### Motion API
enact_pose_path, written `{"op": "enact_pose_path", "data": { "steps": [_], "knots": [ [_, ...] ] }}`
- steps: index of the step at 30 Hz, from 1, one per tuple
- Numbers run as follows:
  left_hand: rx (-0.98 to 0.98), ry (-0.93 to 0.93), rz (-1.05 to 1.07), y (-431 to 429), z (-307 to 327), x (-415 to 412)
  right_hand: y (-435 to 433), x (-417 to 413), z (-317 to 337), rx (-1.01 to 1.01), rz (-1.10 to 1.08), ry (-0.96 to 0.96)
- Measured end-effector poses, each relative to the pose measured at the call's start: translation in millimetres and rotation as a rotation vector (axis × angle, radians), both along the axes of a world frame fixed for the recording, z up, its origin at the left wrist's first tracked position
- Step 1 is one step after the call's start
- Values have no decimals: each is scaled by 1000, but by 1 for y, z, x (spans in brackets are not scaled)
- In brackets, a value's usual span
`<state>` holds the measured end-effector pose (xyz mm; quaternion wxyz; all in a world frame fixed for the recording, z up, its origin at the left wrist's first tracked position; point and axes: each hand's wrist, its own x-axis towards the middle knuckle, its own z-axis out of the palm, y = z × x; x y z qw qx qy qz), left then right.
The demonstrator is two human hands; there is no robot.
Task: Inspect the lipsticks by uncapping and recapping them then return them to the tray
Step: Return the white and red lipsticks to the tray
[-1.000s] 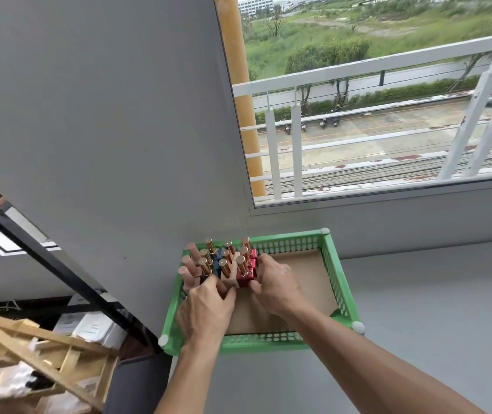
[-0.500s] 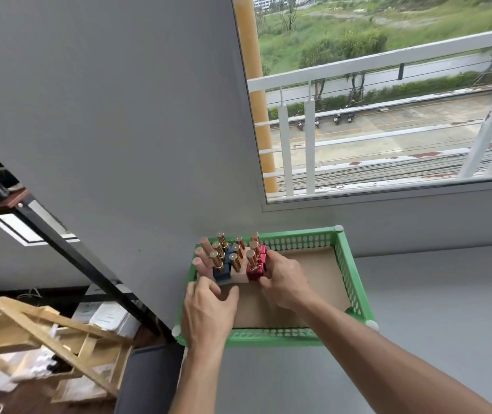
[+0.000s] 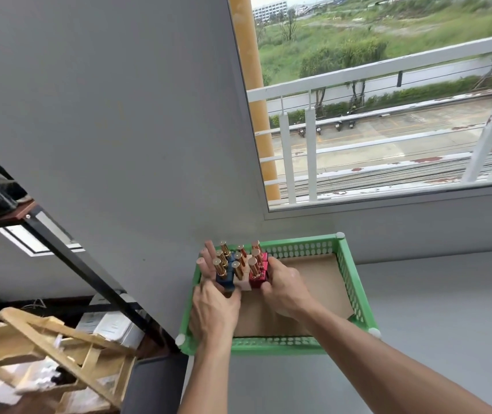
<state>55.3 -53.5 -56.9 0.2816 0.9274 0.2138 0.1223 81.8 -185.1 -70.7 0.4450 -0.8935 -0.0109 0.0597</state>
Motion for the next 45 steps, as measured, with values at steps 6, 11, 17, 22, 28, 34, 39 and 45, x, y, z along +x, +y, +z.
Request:
{"op": "enact_pose_path", "data": {
  "steps": [6,11,17,22,28,34,39,45],
  "knots": [
    [14,16,5,-1,-1,-2,-1,1,2,13,-8,23],
    [23,30,-9,2,0,1,-1,6,2,12,4,34],
    [52,22,-25,2,-1,3,0,9,-2,3,-8,-13],
    [54,28,-39,3,-2,4,-2,7,-8,1,-35,-79],
    [66,35,-28,4,-1,5,4,1,-13,-39,-110,-170],
    [75,36,-32,2,-1,3,3,1,-11,-54,-119,-156],
    [88,35,-22,0,1,3,4,-3,-11,-56,-106,-149],
    [-61,24,38,-1,3,-4,2,-1,-9,27,-96,-131]
  ]
}}
